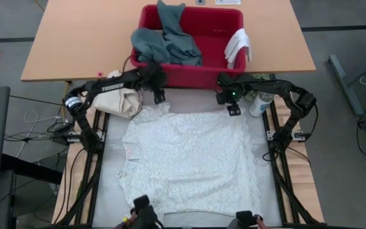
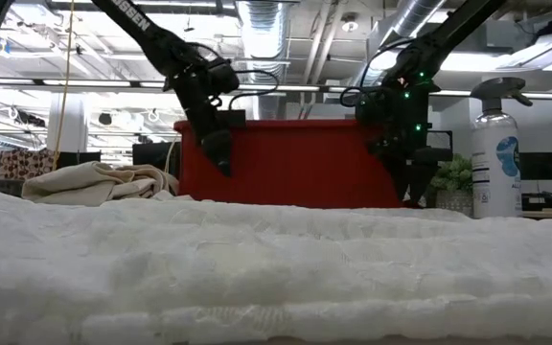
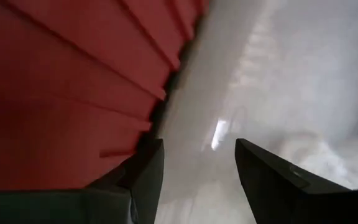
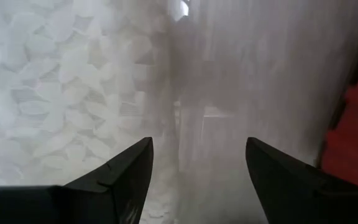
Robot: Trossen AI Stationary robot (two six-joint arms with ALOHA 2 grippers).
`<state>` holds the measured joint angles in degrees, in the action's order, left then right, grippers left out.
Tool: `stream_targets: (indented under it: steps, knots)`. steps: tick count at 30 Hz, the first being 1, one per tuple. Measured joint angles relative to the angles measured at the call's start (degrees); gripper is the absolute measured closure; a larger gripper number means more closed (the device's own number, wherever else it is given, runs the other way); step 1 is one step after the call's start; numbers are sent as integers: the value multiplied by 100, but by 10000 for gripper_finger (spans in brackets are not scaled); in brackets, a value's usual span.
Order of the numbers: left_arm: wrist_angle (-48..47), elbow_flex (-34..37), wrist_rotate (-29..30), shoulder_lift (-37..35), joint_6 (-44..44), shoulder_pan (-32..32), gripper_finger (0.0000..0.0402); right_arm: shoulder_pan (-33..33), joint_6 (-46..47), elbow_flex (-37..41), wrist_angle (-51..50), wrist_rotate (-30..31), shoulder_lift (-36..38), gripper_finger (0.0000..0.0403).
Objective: Fold Laundry from Bin
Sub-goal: Fold the white shirt
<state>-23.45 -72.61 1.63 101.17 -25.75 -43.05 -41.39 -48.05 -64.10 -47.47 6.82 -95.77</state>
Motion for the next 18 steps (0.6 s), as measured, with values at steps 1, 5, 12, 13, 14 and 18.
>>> stream_targets:
  steps: [1,5,12,13,14,18]
  knots:
    - [-23,-2,-37,11,105,-99,214,-5,1,0,-5,0,0,121]
    - [-657,-78,-1198,-17,295,-337,214,-4,4,-1,-141,-133,0,121]
    - [-1795,-80,-3421,-40,-275,-331,214,-2,2,-2,-323,-563,2,121]
    - [-1799,3,-3254,-40,-440,-291,214,-2,2,-2,-317,-569,2,121]
    - [-1825,90,-3047,-39,-632,-233,214,-2,2,-2,-313,-584,2,121]
    - [-1531,401,-2356,-35,-1135,15,214,-2,2,-2,-321,-676,2,121]
